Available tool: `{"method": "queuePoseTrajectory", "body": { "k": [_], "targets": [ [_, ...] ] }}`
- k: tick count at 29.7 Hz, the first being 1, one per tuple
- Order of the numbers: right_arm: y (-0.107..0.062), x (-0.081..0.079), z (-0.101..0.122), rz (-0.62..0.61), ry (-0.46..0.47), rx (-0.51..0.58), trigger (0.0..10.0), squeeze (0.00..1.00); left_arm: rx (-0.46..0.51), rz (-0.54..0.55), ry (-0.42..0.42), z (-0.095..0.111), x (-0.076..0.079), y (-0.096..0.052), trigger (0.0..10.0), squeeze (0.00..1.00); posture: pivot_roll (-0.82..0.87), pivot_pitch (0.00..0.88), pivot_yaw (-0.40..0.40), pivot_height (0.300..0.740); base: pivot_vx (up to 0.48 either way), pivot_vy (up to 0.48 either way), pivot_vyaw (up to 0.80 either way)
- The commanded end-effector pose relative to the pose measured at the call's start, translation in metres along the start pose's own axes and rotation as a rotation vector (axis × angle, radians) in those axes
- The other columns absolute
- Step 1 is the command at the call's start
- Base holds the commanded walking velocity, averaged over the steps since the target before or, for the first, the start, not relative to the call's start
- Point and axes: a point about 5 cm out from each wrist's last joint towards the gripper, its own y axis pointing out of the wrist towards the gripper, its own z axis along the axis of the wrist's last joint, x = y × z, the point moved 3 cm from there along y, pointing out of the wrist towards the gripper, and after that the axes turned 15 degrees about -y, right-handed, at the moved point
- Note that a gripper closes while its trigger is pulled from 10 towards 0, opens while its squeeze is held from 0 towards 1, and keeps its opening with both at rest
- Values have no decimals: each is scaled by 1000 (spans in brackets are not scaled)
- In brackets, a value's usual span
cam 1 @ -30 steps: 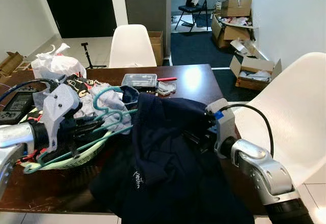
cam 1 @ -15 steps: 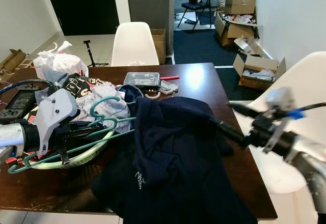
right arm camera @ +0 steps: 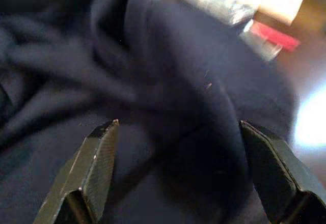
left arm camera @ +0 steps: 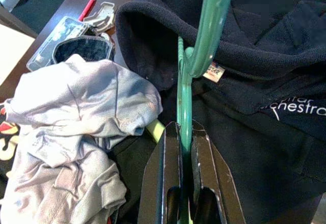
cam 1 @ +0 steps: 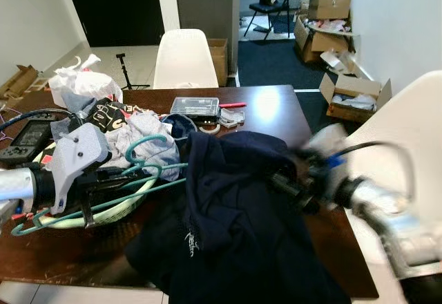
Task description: Hang hanger
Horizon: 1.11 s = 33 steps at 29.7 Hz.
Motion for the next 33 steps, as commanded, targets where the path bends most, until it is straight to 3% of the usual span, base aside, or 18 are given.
{"method": "queuePoseTrajectory", "body": {
  "k": [1,6,7,8,9,19,22,24,26,29,32,33],
  "targets": [
    [2,4,5,-14,-31,6,10000,0,-15,-19,8,1,3,1,10000,0,34,21,57,740,0,0,0],
    [10,10,3,-62,-32,-26,10000,0,-11,-30,7,2,5,3,10000,0,30,21,58,740,0,0,0],
    [13,12,-1,-91,-35,-53,4314,0,-11,-33,8,2,6,3,10000,0,27,24,55,740,0,0,0],
    [13,12,-1,-91,-35,-53,4314,0,-11,-33,8,2,6,3,10000,0,27,24,55,740,0,0,0],
    [15,13,-4,-111,-38,-75,0,0,-11,-37,9,2,7,3,10000,0,27,24,54,740,0,0,0],
    [23,17,-12,-188,-61,-133,0,0,-14,-60,24,7,11,0,10000,0,35,18,51,740,0,0,0],
    [17,35,-24,-295,-45,-203,0,0,-16,-69,46,16,11,-11,10000,0,36,16,50,740,0,0,0],
    [17,35,-24,-295,-45,-203,0,0,-16,-69,46,16,11,-11,10000,0,36,16,50,740,0,0,0],
    [13,43,-29,-344,-24,-230,0,0,-26,-92,52,18,14,-17,10000,0,39,13,49,740,0,0,0],
    [-5,67,-51,-493,100,-319,0,0,-145,-237,70,19,32,-46,10000,0,42,9,49,740,0,0,0],
    [-9,70,-56,-513,125,-338,0,0,-188,-279,72,17,37,-54,10000,0,46,7,49,740,0,0,0],
    [-12,71,-61,-520,135,-358,0,0,-247,-324,74,15,43,-63,10000,0,58,5,46,740,0,0,0]
  ]
}}
